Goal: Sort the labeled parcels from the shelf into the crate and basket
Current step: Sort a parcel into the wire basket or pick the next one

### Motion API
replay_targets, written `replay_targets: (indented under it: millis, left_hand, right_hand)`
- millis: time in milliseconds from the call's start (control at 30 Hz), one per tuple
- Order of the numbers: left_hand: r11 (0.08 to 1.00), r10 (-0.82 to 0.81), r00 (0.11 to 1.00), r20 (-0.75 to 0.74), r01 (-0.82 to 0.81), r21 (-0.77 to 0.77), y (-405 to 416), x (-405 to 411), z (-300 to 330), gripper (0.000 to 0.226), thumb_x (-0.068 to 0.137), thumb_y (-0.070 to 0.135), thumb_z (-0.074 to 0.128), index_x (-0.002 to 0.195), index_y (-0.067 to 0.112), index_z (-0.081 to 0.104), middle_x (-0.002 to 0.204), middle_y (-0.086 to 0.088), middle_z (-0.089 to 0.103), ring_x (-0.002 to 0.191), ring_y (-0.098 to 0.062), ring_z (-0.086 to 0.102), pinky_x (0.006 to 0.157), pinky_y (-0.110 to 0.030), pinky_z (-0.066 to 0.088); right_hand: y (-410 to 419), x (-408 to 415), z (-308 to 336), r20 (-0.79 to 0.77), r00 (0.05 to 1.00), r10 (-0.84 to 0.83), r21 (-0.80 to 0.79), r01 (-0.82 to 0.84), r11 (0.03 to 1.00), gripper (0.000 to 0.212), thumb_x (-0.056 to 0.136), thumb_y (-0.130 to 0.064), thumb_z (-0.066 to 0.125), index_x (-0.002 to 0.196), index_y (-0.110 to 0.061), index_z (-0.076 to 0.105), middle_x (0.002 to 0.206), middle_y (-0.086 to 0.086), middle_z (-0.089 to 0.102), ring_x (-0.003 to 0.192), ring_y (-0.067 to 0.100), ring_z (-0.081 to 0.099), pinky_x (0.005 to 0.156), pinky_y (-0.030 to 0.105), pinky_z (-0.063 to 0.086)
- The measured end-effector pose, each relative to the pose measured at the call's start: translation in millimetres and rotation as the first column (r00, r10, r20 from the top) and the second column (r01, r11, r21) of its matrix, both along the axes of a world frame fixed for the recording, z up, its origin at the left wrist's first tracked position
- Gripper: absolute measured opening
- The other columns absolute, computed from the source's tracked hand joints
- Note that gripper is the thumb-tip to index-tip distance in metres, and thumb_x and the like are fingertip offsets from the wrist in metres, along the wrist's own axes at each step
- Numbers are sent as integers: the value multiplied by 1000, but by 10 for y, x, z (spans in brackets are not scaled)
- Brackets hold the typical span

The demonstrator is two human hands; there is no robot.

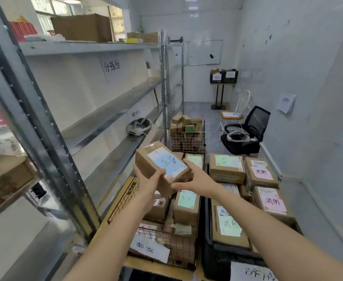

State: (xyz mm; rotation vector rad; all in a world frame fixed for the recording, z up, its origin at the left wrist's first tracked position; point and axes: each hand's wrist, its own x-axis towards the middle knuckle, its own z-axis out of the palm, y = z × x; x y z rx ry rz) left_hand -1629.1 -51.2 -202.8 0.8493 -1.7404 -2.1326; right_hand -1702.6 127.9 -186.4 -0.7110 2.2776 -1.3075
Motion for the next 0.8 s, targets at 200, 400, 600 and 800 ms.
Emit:
replay_targets:
  millis: [200,400,600,800]
  left_hand:
    - [994,89,994,64,-93,52,-233,-229,-529,117,83,22,82,144,67,-7,144,-2,53,119,-34,61,75,-64,58]
    - [986,167,977,130,-163,-41,-598,-247,-825,113,78,37,86,151,57,3,153,3,41,133,-33,48,100,-67,45]
    - [965,134,958,254,-68,-254,-1071,-158,-1075,101,73,53,84,153,22,31,152,-4,45,137,-28,45,112,-52,40]
    - [867,-61,872,486,287,-406,-1270,33,-1278,81,79,43,83,144,17,42,138,-3,56,114,-19,53,101,-40,47]
  right_hand:
    - [-481,-355,-549,-62,998,33,98,-27,995,130,61,-57,91,161,-23,14,158,-7,22,144,15,30,117,36,32]
    - [-745,-486,-842,-49,991,123,160,-113,981,123,62,-51,88,159,-23,16,142,-9,29,131,12,37,111,38,40]
    - [-752,-458,-1115,-2,986,169,230,-164,959,122,63,-43,86,159,-27,12,151,-12,22,139,14,28,117,40,31]
    - [-796,-308,-1449,54,970,238,326,-243,914,117,70,-31,85,159,-26,10,152,-11,20,140,19,29,114,35,34]
